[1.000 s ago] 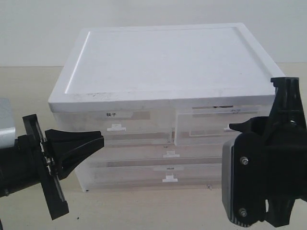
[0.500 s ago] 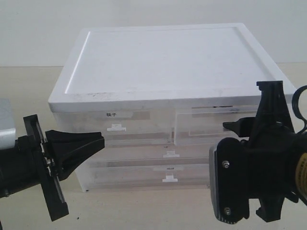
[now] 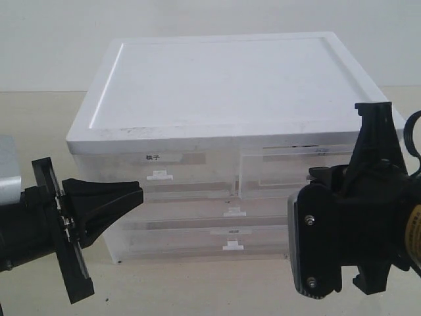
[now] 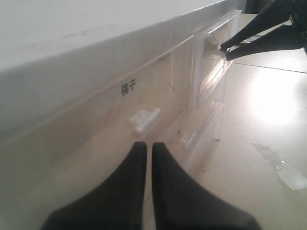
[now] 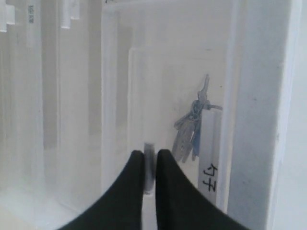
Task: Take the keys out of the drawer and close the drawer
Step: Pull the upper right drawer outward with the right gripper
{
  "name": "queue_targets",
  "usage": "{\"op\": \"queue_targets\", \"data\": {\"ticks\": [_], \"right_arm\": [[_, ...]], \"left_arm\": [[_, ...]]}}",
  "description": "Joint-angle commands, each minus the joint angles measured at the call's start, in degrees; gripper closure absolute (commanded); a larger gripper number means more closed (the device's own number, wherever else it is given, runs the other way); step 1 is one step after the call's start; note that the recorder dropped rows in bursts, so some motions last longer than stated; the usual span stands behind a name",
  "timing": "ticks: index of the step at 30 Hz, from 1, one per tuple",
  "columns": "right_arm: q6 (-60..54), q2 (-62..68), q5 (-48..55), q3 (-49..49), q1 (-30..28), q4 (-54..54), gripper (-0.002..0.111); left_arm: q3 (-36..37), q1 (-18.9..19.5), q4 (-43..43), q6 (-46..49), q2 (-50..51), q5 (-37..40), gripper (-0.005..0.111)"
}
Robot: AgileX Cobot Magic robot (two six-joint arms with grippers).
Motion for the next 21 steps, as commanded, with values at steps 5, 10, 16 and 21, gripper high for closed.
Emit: {"op": "queue_targets", "data": {"ticks": [5, 10, 16, 21], "right_arm": [[-0.4, 0.4, 2.7, 0.3, -0.2, 8.7, 0.108], [-4.1, 0.4, 4.4, 0.3, 3.4, 14.6, 0.108], [-4.5, 0.4, 6.6, 0.3, 10.3, 18.7, 0.108], [-4.6, 0.4, 12.5, 0.3, 15.1, 20.2, 0.108]], "left_arm": [[-0.2, -0.3, 0.2, -0.3, 0.2, -0.8, 0.102], [-0.2, -0.3, 0.0, -0.1, 0.2, -0.8, 0.102], [-0.2, -0.3, -0.1, -0.1, 0.2, -0.8, 0.102], [-0.2, -0.3, -0.1, -0.1, 0.2, -0.8, 0.102]]}}
